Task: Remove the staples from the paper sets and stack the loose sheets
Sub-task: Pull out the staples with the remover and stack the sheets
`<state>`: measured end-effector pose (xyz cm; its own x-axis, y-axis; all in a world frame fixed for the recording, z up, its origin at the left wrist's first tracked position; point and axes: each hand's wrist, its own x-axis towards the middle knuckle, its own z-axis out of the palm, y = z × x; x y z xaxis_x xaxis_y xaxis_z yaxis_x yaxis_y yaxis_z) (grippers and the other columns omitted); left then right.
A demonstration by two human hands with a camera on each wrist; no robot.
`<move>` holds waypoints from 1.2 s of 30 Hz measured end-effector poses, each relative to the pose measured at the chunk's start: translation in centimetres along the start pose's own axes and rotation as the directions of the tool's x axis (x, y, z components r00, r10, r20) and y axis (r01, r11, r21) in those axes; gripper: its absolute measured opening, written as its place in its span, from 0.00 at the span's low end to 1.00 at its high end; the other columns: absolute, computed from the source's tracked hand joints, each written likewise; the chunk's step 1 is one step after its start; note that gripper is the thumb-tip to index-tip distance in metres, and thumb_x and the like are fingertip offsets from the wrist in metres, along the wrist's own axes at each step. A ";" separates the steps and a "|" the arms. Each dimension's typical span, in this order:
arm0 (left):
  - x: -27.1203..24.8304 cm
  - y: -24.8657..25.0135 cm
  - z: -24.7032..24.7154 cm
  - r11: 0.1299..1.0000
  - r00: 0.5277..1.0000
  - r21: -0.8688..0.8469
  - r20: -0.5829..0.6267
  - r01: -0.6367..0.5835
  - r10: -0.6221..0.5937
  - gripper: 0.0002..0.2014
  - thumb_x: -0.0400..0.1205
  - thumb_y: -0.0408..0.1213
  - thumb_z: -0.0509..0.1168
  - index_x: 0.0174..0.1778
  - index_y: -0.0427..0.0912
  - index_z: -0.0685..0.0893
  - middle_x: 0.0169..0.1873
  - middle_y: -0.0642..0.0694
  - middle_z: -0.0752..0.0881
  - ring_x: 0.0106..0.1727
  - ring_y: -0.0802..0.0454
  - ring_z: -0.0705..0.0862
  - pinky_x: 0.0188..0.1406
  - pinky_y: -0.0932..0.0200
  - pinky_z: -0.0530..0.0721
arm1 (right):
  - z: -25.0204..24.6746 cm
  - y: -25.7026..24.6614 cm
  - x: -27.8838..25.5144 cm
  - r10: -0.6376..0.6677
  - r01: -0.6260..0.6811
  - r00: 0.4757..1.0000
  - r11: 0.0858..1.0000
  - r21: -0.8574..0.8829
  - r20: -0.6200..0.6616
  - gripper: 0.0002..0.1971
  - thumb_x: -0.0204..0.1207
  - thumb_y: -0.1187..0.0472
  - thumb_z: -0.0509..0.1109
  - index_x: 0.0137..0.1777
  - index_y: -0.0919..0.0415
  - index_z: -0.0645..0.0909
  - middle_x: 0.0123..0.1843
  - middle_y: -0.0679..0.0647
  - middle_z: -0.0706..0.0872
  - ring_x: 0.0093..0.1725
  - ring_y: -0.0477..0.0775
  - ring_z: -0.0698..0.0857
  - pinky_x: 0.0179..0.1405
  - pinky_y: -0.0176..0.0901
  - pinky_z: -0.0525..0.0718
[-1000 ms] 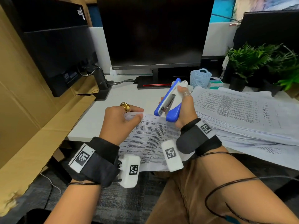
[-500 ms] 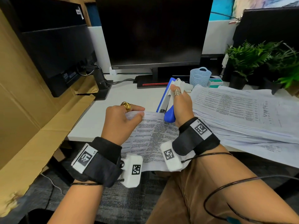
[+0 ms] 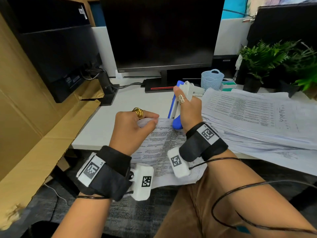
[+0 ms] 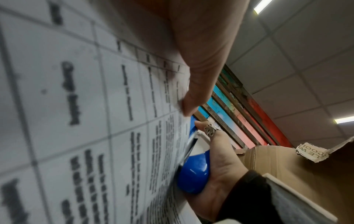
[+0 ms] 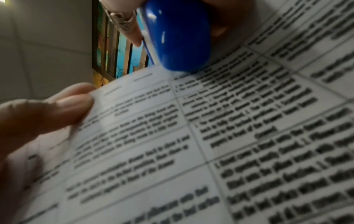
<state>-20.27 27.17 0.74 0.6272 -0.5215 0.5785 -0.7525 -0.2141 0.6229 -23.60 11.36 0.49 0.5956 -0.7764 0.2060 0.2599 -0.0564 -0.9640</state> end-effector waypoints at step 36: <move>1.6 -0.8 2.9 0.847 0.914 0.518 0.391 -0.118 -0.112 0.24 0.70 0.66 0.67 0.50 0.50 0.86 0.39 0.57 0.83 0.44 0.55 0.78 0.61 0.54 0.65 | 0.8 1.8 -1.2 -0.064 0.065 0.998 0.998 -0.022 0.023 0.15 0.78 0.57 0.69 0.31 0.52 0.73 0.27 0.47 0.76 0.29 0.45 0.78 0.35 0.38 0.78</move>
<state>-19.28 24.15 -0.37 0.5786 -0.7753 0.2533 -0.8156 -0.5479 0.1861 -23.24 12.68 -1.41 0.5953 -0.7564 0.2711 0.2808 -0.1203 -0.9522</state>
